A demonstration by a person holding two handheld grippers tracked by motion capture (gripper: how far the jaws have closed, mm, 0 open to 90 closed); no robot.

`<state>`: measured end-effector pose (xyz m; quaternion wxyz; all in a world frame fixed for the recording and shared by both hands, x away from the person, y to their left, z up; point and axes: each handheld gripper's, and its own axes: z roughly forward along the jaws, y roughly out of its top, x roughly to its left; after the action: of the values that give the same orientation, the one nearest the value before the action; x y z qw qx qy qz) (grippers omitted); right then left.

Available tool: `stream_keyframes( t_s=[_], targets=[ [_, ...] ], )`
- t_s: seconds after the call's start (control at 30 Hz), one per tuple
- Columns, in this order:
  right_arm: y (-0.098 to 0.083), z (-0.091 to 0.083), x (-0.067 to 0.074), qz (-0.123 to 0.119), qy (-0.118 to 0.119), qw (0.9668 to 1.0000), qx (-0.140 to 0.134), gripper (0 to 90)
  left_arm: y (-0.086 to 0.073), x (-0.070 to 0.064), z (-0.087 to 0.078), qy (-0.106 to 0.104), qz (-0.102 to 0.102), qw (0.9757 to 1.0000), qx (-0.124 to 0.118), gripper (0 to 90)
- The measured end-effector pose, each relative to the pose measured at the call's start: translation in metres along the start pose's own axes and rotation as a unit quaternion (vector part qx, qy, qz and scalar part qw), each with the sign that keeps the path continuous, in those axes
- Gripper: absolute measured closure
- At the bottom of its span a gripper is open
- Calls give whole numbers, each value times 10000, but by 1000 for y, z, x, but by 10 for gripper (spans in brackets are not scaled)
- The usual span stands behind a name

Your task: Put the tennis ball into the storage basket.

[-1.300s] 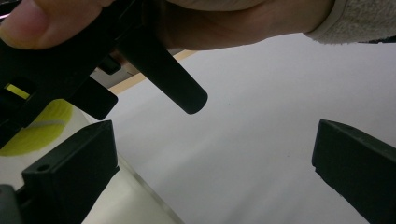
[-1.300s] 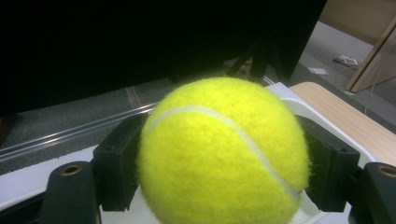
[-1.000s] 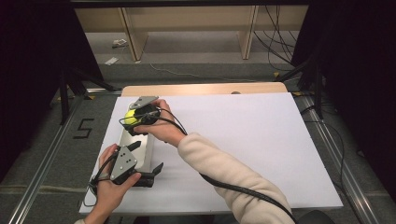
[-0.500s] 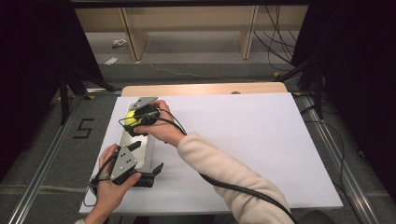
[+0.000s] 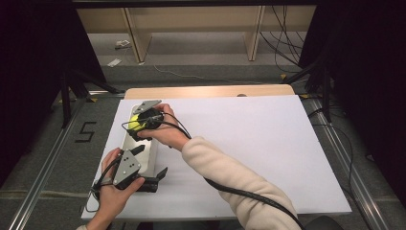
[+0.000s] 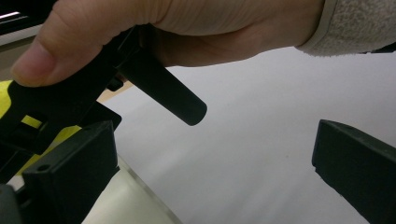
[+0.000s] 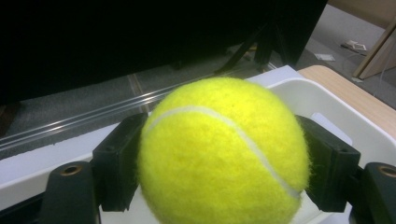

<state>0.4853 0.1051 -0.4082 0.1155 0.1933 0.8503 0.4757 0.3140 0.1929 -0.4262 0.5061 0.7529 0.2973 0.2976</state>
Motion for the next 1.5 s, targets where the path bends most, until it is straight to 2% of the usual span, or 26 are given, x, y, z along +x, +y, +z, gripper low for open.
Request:
stream_keyframes(
  t_s=[1.5],
  targets=[
    [-9,10,0,124,127,9996,224,253,0,0,0,10,2,10000,-1,0]
  ],
)
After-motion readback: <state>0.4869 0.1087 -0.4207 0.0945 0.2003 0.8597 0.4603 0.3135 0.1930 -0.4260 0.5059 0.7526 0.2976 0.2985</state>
